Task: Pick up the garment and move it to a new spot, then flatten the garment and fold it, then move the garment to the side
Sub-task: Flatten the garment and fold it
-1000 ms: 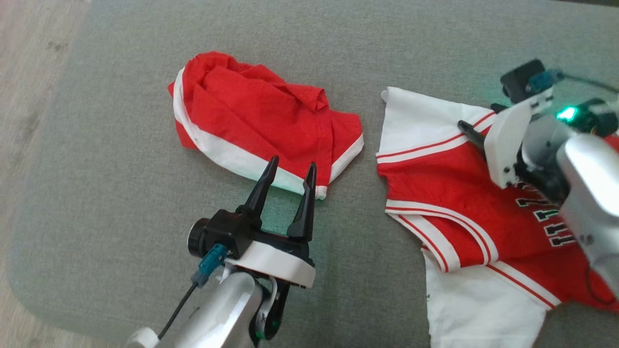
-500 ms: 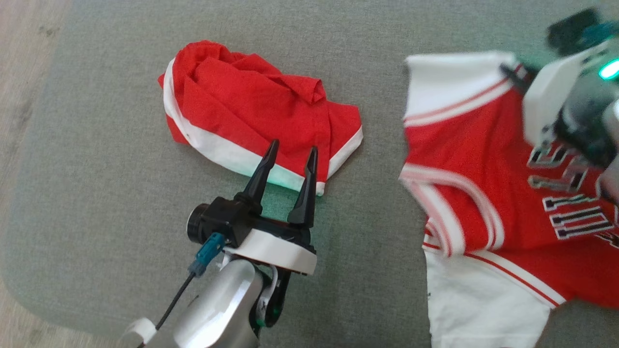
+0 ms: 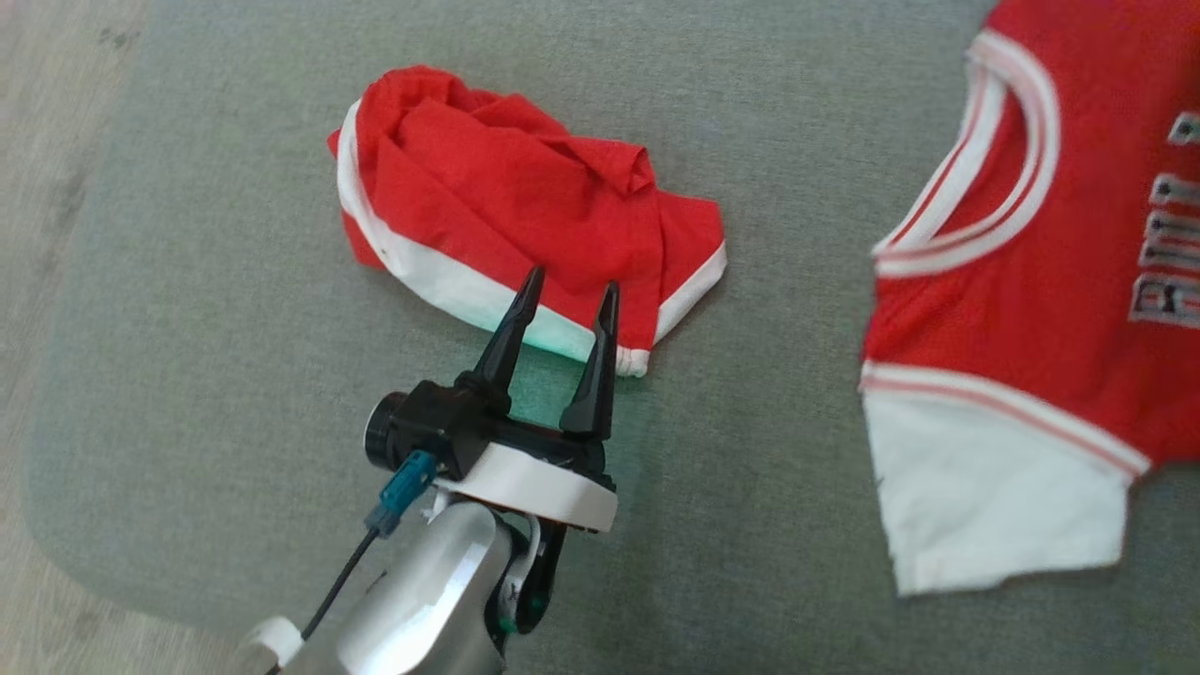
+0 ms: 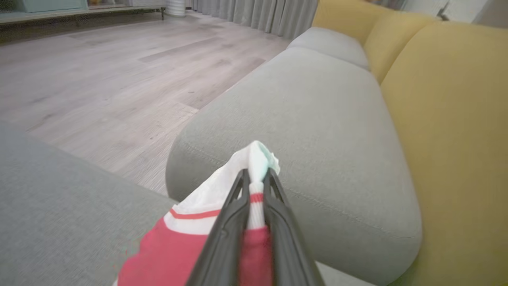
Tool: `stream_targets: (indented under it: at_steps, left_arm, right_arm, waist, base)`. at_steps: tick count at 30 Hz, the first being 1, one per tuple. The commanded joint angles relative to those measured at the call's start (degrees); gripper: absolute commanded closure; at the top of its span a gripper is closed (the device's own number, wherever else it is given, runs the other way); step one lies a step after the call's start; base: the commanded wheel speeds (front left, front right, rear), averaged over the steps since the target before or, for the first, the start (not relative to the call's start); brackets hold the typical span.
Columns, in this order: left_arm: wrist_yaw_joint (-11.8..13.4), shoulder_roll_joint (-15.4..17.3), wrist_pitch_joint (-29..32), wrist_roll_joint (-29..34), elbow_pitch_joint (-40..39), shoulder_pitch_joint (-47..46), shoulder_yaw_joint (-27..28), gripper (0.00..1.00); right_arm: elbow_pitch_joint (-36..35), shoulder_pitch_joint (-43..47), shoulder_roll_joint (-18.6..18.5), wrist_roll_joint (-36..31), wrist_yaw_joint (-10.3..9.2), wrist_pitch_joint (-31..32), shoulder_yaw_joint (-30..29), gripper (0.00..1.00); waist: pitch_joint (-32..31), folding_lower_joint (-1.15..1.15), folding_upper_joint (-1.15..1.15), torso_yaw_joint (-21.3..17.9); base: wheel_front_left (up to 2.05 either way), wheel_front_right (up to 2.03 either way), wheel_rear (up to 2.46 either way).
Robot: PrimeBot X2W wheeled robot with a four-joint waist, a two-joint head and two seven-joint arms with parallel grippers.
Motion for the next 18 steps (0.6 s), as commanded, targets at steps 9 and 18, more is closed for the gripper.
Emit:
stream_targets:
  at_steps: [9, 18]
  left_arm:
    - [0.32, 0.16, -0.61, -0.89, -2.33, -1.41, 1.72, 0.00]
    - [0.24, 0.16, -0.61, 0.51, -1.68, -1.07, 3.23, 0.00]
  right_arm:
    - [5.75, -7.43, 1.97, -9.23, -0.04, -6.78, -6.17, 0.00]
    - [8.46, -0.66, 6.23, -11.59, -0.04, -15.91, -11.38, 0.00]
  waist:
    - [0.83, 0.00, 0.00, 1.04]
    - [-3.14, 0.00, 0.00, -3.13]
  base:
    - [0.00, 0.00, 0.00]
    - [0.00, 0.00, 0.00]
